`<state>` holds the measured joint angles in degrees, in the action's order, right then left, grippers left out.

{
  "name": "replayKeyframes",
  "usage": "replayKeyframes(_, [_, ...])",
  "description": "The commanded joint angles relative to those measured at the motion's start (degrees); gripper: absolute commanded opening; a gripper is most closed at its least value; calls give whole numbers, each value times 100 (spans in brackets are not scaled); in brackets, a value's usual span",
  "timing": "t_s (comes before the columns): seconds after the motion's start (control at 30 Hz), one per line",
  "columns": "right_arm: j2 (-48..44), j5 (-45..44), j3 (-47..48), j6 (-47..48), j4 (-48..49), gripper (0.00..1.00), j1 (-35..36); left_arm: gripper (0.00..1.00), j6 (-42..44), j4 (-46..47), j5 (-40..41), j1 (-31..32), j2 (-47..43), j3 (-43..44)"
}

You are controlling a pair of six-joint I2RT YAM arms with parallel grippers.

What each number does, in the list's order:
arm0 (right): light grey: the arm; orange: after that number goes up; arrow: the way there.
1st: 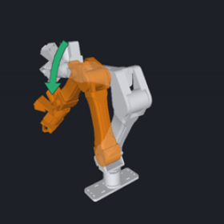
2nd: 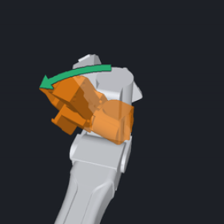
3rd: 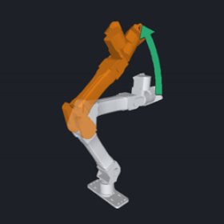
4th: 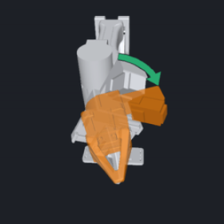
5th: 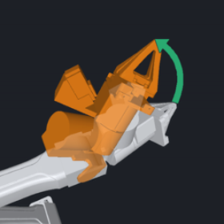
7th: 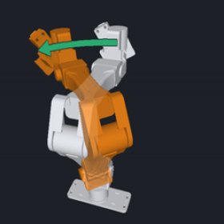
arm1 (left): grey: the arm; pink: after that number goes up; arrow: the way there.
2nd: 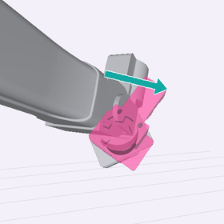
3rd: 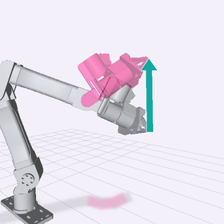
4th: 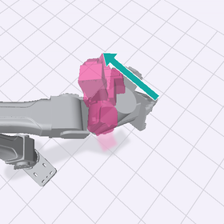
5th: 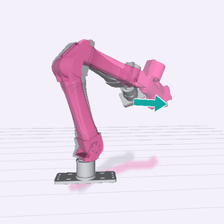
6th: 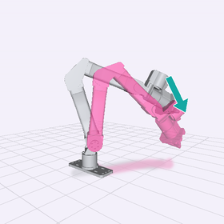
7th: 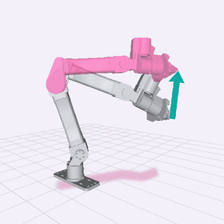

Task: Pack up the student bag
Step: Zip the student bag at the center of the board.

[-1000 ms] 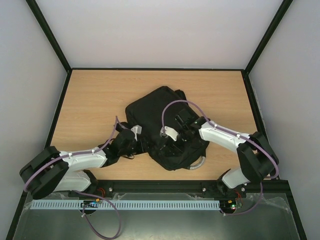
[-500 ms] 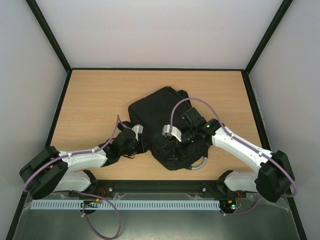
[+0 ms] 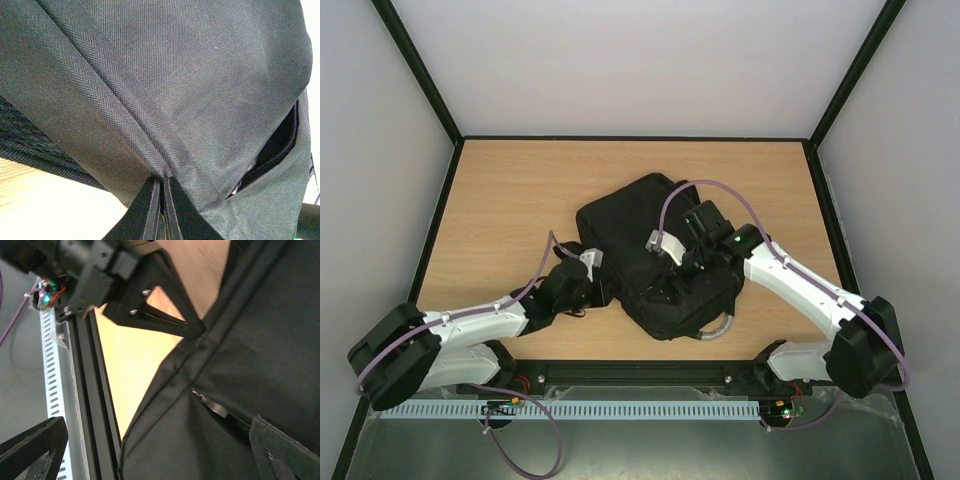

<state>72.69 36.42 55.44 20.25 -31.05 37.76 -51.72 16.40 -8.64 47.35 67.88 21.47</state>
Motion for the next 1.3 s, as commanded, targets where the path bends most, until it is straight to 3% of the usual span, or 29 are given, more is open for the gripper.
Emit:
replayKeyframes(0.0, [356,-99,395,-474,-726,100,-93,2,252,-124,239,11,-282,-45])
replayKeyframes(0.03, [438,-77,443,-471,-842,100,-93,4,258,-173,229,9,-336,-39])
replayKeyframes(0.07, [481,-166,432,-472,-880,99,-93,13,248,-226,197,11,-385,-45])
replayKeyframes(0.17, [509,-442,314,-478,-941,92,-93,50,92,-360,3,11,-612,-123])
replayKeyframes(0.23, [567,-438,231,-484,-1032,85,-93,59,-99,-284,-145,17,-845,-284])
replayKeyframes(0.33, [650,-456,56,-510,-1018,76,-93,63,-384,17,-377,44,-1013,-505])
replayKeyframes(0.53, [963,-635,-45,-607,-834,75,-93,61,-598,556,-557,161,-487,-588])
replayKeyframes(0.83, [1724,-648,265,-742,-809,81,-84,43,-463,1145,-614,334,492,-322])
replayKeyframes(1.27, [1801,-903,600,-831,-554,77,-76,21,-322,1438,-744,365,1142,-107])
